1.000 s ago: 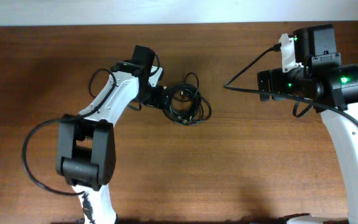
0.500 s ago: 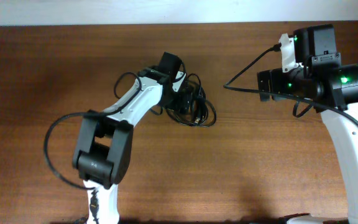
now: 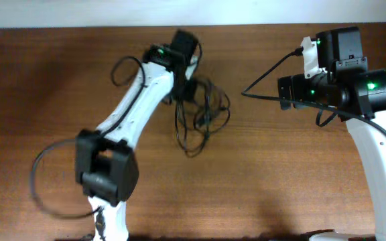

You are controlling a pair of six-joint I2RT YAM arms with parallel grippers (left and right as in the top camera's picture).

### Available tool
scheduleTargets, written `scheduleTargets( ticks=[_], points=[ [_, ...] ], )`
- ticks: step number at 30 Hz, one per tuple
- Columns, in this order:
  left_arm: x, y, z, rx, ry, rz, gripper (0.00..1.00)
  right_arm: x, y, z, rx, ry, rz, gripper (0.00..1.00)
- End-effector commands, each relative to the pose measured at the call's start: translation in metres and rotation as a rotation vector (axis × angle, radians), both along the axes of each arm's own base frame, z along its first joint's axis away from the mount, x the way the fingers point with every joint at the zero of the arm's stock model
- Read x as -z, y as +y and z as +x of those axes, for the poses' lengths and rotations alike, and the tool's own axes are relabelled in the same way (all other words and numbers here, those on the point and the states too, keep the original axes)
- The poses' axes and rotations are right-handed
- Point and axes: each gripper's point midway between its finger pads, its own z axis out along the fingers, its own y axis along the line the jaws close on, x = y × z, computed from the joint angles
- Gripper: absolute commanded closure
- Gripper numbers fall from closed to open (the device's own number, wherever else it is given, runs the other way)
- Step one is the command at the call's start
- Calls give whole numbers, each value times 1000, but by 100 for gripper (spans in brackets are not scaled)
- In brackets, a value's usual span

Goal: Untangle cables

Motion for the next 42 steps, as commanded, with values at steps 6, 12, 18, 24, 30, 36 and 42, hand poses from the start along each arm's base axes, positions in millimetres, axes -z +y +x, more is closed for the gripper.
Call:
scheduleTargets(
  ticks=[6, 12, 18, 24, 30, 36, 42],
  points=[
    [-197, 26, -27, -39, -388, -81, 100, -12, 49, -6, -150, -8, 180, 1],
    [-194, 37, -28, -62, -383, -26, 100, 7, 178, -21, -703, -61, 40, 0],
    [-192, 38, -31, -60, -369, -19, 100, 18, 230, 71, -412, -251, 220, 1],
    [-215, 48, -14, -100, -484, 15, 100, -20, 205, 65, -371, -315, 250, 1],
    [-292, 82, -22, -186, -647, -37, 100, -37, 231, 60, -410, -310, 448, 1],
    [-308, 96, -24, -223, -690, -25, 100, -39, 250, 45, -492, -275, 517, 1],
    [-303, 102, -27, -231, -666, -15, 100, -14, 271, 43, -505, -261, 425, 1]
  ],
)
